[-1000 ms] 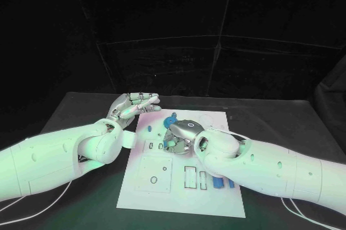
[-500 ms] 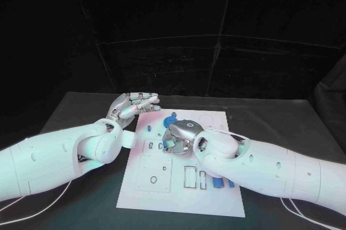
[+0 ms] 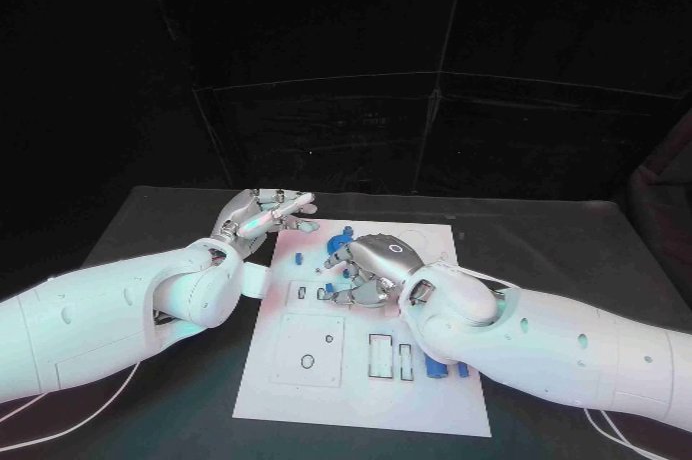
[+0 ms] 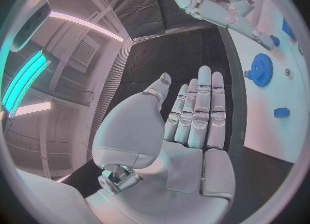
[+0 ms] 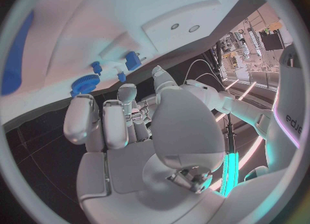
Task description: Assemble the parts on the task board
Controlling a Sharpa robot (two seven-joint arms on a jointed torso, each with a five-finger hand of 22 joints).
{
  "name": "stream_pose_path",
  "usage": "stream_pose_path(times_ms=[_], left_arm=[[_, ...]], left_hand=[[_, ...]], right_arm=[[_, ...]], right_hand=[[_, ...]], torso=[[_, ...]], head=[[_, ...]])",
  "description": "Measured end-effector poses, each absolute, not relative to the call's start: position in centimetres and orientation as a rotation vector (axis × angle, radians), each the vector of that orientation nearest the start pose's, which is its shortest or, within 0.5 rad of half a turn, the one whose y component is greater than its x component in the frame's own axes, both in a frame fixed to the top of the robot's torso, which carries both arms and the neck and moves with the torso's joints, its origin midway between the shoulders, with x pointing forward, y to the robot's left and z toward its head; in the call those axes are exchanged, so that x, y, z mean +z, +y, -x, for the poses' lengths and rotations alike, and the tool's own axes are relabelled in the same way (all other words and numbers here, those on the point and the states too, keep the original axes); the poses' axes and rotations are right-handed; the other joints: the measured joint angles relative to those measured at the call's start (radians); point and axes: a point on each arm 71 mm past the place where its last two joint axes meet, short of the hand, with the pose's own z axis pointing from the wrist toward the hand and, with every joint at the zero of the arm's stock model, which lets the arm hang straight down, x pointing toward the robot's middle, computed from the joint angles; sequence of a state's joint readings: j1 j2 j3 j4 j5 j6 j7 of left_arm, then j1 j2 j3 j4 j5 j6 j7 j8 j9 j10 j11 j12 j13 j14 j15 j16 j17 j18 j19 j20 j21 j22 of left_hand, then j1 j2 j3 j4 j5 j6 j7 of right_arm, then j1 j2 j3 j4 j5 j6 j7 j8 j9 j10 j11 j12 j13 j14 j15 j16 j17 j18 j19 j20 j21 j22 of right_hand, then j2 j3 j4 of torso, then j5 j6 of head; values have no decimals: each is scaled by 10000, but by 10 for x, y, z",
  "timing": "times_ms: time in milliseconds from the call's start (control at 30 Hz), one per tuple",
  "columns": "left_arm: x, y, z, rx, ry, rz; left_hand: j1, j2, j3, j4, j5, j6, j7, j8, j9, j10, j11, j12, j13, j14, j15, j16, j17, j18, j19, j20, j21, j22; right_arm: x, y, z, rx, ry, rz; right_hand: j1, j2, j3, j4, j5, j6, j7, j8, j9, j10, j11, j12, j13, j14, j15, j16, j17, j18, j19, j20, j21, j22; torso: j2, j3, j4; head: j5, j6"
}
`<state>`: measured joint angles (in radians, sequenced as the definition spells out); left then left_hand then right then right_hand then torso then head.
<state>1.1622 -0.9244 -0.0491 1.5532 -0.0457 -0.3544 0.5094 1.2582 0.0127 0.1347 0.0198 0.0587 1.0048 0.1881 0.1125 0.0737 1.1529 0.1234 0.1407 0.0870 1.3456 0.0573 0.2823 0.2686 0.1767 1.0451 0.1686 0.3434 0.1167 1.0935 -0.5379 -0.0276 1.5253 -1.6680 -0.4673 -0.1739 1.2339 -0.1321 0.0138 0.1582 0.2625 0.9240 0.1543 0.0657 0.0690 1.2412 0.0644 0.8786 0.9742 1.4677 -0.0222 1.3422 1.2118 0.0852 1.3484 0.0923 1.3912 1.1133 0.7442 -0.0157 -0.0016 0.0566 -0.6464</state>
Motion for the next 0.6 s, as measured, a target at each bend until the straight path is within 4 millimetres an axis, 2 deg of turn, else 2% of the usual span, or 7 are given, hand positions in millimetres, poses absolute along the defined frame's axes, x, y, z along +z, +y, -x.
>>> stream_pose_path(times_ms=[100, 200, 300, 333, 400, 533, 600], left_arm=[[-190, 248, -476, -14667, 13514, 10407], [-190, 251, -478, -14180, 14325, 10097], [-188, 252, -481, -13476, 15705, 9519], [-188, 251, -482, -13221, 16209, 9282], [-186, 248, -484, -12550, 17436, 8571], [-186, 240, -487, -11091, 19391, 6866], [-185, 234, -490, -10294, 20142, 5905]], left_hand=[[-187, -187, -113, 113, 0, 472, -445, 117, 59, 1074, -477, 387, 263, 1100, -545, 2024, 1581, -1, 1478, -555, 958, 438], [-496, -237, -262, 269, 0, 879, -741, 204, 152, 2010, -810, 938, 772, 1178, -882, 7001, 6348, -2, 2468, -945, 1887, 925], [-1040, -178, -565, 702, 0, 1115, -869, 424, 323, 2323, -1055, 1722, 1510, 1208, -980, 10116, 9627, 0, 2844, -1153, 2673, 1406], [-1136, -103, -627, 803, 0, 1201, -919, 520, 386, 2399, -1089, 1991, 1734, 1193, -1015, 10848, 10086, -4, 2907, -1205, 2882, 1534], [-1190, -5, -843, 1016, 0, 1169, -1014, 824, 604, 2124, -1173, 2874, 2551, 1201, -1149, 11866, 10342, -460, 3905, -1286, 5872, 5226], [-1269, 106, -1374, 1237, 0, 971, -1098, 1620, 1198, 1260, -1244, 4695, 4189, 1208, -1228, 12243, 10396, -614, 3968, -1351, 7522, 7218], [-1319, 348, -1620, 1427, 0, 706, -1151, 2140, 1621, 1008, -1254, 6145, 5578, 1214, -1236, 12573, 10395, -770, 4167, -1372, 8559, 8599]], right_arm=[[-198, -61, -436, 9396, 14479, 3048], [-185, -89, -436, 9984, 14307, 2760], [-164, -122, -446, 10225, 14295, 2030], [-158, -132, -449, 10250, 14300, 1742], [-148, -153, -455, 10309, 14386, 1075], [-140, -186, -461, 10268, 14628, -37], [-138, -199, -464, 10210, 14732, -498]], right_hand=[[259, 127, -67, -67, 49, -14, 13, 61, 17, -189, -12, -178, -170, 9, 9, -325, -383, 0, -286, 0, -224, -391], [481, 247, -133, -133, 49, 137, -75, 182, 56, -266, -75, -345, -347, 9, 9, -563, -650, 0, -408, -15, -370, -665], [687, 344, -146, -183, 41, 145, -76, 182, 56, -304, -57, -337, -373, 9, 9, -600, -715, -1, -413, -20, -417, -723], [717, 375, -159, -222, -3, 152, -82, 182, 56, -298, -63, -295, -355, 9, 9, -600, -718, -1, -441, -48, -417, -728], [760, 418, -158, -220, -6, 182, -112, 182, 55, -265, -95, -270, -339, 9, 9, -644, -718, -1, -441, -48, -417, -728], [838, 496, -150, -282, 93, 201, -132, 232, 55, -229, -130, -229, -339, 9, 9, -645, -718, -1, -441, -48, -417, -737], [837, 495, -149, -282, 94, 217, -148, 232, 54, -229, -129, -229, -339, 9, 9, -645, -733, -1, -441, -48, -417, -737]], torso=[[-19, 4, -10], [-64, 6, -11], [-138, 21, -10], [-164, 25, -10], [-228, 39, -12], [-359, 72, -14], [-426, 92, -18]], head=[[14, 14], [22, -3], [23, -44], [23, -59], [29, -91], [46, -177], [55, -199]])
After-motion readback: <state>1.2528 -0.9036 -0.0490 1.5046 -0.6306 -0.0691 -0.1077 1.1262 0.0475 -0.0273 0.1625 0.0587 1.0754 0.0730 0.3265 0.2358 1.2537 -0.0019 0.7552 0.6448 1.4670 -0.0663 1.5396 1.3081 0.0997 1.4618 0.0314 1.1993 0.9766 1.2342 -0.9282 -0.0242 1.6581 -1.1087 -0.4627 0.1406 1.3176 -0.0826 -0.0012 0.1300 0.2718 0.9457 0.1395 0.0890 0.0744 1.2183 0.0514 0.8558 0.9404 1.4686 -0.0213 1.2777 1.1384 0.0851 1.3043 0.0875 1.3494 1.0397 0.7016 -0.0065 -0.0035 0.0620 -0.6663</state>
